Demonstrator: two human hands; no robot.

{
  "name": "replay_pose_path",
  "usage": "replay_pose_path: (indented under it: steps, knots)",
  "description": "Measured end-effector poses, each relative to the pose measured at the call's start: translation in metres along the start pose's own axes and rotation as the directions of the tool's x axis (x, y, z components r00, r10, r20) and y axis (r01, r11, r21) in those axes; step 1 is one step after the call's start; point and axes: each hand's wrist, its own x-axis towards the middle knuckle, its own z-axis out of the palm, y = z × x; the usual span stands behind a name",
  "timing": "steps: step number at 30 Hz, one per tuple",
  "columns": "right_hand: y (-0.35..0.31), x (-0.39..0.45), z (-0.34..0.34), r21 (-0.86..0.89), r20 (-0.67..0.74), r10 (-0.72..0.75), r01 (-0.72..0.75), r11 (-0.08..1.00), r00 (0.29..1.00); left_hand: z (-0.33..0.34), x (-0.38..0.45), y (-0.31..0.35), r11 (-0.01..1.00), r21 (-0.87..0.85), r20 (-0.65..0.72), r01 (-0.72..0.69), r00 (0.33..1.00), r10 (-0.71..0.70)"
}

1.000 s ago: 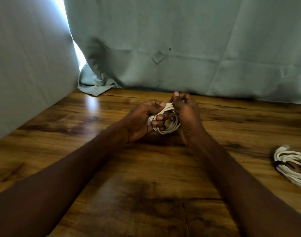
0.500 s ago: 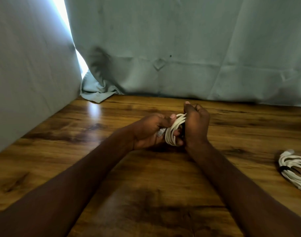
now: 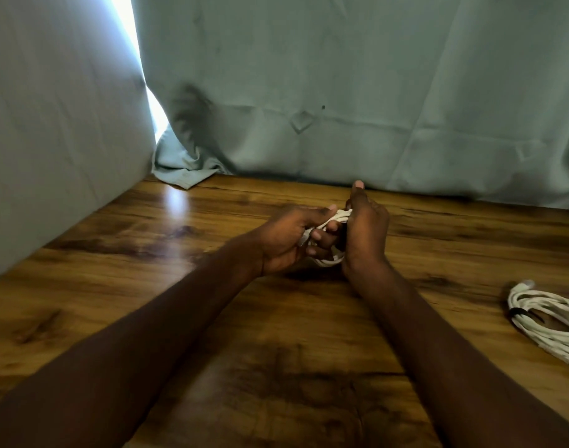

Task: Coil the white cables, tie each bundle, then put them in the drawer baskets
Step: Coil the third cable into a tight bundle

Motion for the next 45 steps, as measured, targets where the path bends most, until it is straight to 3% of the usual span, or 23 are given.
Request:
replay_pose_path:
  steps: [5,9,12,15,17,19,23,28,33,38,45]
  knots:
    - [-0.004,-0.003,-0.009,0.095,0.028,0.147,-0.149,0.984,0.989,0.016,0.001,-0.008,0.992,0.079,-0.095,-0.100,0.990,0.108]
    - [-0.005,-0.006,-0.013,0.012,0.121,0.000,-0.001,1.000,0.993,0.021,0.004,-0.013,0.988,-0.051,-0.217,-0.148,0.967,0.133]
    - [0.000,-0.005,-0.020,0.096,0.251,0.063,-0.089,0.991,0.966,0.020,0.007,-0.015,0.967,-0.191,-0.265,-0.170,0.957,0.116]
    - [0.003,-0.003,-0.028,0.188,0.415,0.252,-0.354,0.916,0.874,0.020,0.008,-0.013,0.955,-0.259,-0.286,-0.147,0.956,0.069]
    - [0.001,-0.002,-0.033,0.186,0.559,0.296,-0.465,0.865,0.775,0.021,0.006,-0.010,0.953,-0.278,-0.278,-0.119,0.960,0.039]
    - [0.001,-0.002,-0.035,0.216,0.618,0.295,-0.518,0.828,0.728,0.020,0.004,-0.007,0.957,-0.277,-0.246,-0.081,0.969,0.010]
    - [0.007,-0.005,-0.033,0.244,0.515,0.324,-0.498,0.832,0.794,0.016,-0.002,-0.006,0.970,-0.243,-0.144,0.014,0.988,-0.050]
    - [0.001,-0.013,-0.032,0.026,0.361,0.242,-0.269,0.963,0.901,0.019,-0.010,-0.004,0.966,-0.247,-0.055,0.077,0.994,-0.094]
    - [-0.012,-0.018,-0.036,0.001,0.388,0.162,-0.176,0.984,0.907,0.020,-0.007,-0.004,0.971,-0.225,-0.013,0.083,0.996,-0.088]
    - [-0.009,-0.012,-0.034,0.005,0.362,0.209,-0.226,0.974,0.908,0.012,0.003,-0.008,0.985,-0.166,-0.018,0.050,0.998,-0.053]
    - [-0.002,-0.008,-0.035,0.094,0.225,0.133,-0.157,0.983,0.965,0.024,0.011,-0.016,0.996,-0.043,-0.185,-0.074,0.981,0.064]
